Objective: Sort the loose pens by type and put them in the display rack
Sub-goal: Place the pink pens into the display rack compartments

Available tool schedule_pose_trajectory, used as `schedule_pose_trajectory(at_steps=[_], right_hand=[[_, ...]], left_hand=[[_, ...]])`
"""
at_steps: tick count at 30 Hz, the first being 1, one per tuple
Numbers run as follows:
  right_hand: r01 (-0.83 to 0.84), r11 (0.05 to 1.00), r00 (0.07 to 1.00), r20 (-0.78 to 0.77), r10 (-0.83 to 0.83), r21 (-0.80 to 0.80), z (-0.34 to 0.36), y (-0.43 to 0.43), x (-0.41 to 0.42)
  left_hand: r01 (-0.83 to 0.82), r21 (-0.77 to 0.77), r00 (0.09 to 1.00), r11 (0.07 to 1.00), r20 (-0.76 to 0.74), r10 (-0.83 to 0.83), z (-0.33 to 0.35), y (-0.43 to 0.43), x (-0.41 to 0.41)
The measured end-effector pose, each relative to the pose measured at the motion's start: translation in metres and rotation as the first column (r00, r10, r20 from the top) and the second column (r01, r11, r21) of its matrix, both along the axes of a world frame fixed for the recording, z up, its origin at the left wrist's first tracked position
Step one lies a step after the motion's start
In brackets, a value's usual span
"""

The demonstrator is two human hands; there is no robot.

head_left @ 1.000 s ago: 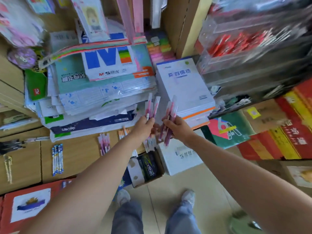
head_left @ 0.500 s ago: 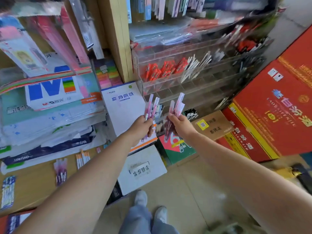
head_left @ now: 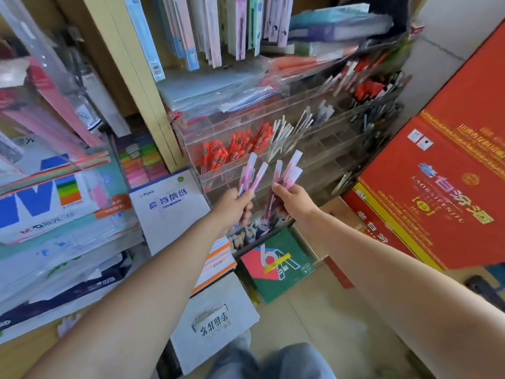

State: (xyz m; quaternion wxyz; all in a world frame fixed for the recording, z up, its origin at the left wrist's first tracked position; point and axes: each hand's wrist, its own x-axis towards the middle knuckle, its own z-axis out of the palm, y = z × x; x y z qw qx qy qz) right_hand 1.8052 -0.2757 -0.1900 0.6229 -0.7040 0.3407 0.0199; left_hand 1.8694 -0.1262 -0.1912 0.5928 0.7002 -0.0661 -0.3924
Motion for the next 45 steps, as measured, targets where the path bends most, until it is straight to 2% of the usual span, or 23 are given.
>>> schedule_pose_trajectory(at_steps=[3,11,20,24,30,37,45], right_hand=[[-0.009,1.000,1.000,0.010,0.009,0.020,0.000,-0.020,0.011],[-0.059,0.998,0.998,0.018,0.059,-0.018,-0.013,-0.096,0.051],[-0.132,0.988,0.991,0.019,0.134,-0.076,-0.005,-0.211,0.088],[-0.095,0.993,0.994,0.049,0.099,-0.074,0.005,-0.263,0.100],[0.043,0.987,0.997,0.063,-0.034,-0.153,0.007,-0.329,0.133],[0.221,0.931,0.975,0.096,-0.202,-0.290,0.003,-0.372,0.175],[0.259,0.940,0.966,0.075,-0.248,-0.224,-0.017,-0.371,0.196]], left_hand=[[0.014,0.024,1.000,1.000,0.023,-0.014,-0.003,-0.017,0.012],[-0.094,0.064,0.993,0.993,0.082,0.089,-0.003,-0.086,0.032],[-0.286,0.097,0.954,0.953,0.122,0.274,-0.005,-0.176,0.040],[-0.342,0.087,0.935,0.936,0.133,0.329,-0.007,-0.220,0.049],[-0.298,0.119,0.947,0.947,0.163,0.278,-0.005,-0.265,0.069],[-0.284,0.150,0.951,0.947,0.173,0.258,-0.008,-0.291,0.090],[-0.312,0.121,0.949,0.942,0.097,0.301,-0.013,-0.298,0.100]])
